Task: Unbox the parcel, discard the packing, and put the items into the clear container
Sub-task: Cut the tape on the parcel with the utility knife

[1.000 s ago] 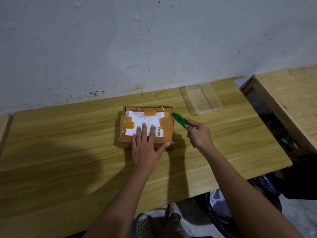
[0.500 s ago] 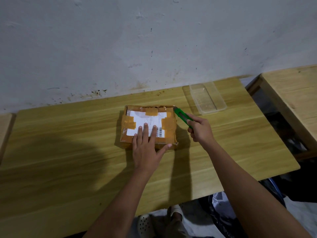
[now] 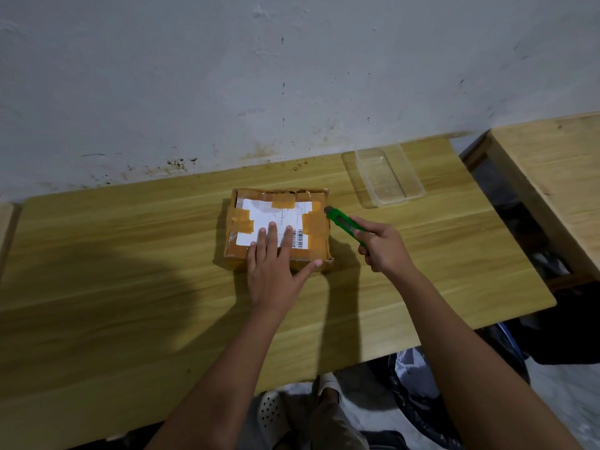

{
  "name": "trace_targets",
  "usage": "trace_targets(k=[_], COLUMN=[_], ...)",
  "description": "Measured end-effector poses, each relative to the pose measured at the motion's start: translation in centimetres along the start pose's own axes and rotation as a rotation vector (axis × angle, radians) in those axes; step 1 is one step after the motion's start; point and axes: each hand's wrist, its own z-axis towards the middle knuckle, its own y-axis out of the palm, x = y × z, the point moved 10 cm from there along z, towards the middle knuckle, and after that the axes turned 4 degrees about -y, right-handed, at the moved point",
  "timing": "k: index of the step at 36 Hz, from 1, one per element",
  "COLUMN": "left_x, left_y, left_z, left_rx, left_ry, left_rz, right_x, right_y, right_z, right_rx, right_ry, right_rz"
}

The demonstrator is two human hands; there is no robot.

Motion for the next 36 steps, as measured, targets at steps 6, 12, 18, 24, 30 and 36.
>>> trace_targets(k=[6,12,18,24,30,36], left_x=[0.1,0.2,0.1,0.3,0.2,-0.2], left_y=[-0.1,0.0,0.0,0.1,0.2,0.0], left_z=[-0.1,-0.1,0.0,0.3,0.2,0.1], left_rx=[-0.008,-0.012,-0.003,-0.016,-0.019,-0.014], left_ry=[-0.005,-0.013,-0.020,-0.037,-0.036,0.008], left_rz=[0.008,0.021,0.019,0.018,0.018,0.024], right_x=[-0.7,-0.5,-0.1,1.0,1.5,3.0], right_y=[0.2,0.8,0.6,1.6,1.1,-0.6], right_z=[-0.5,-0.7,-2.2,-4.0,-5.0,-5.8], right_rx=[0.017,0.017,0.024,-0.009,0.024,0.103], right_ry=[-0.074,-0.094,-0.098,-0.107,-0.117,-0.056], right_rz=[-0.150,-0.206,-0.231,-0.246,-0.213,0.047])
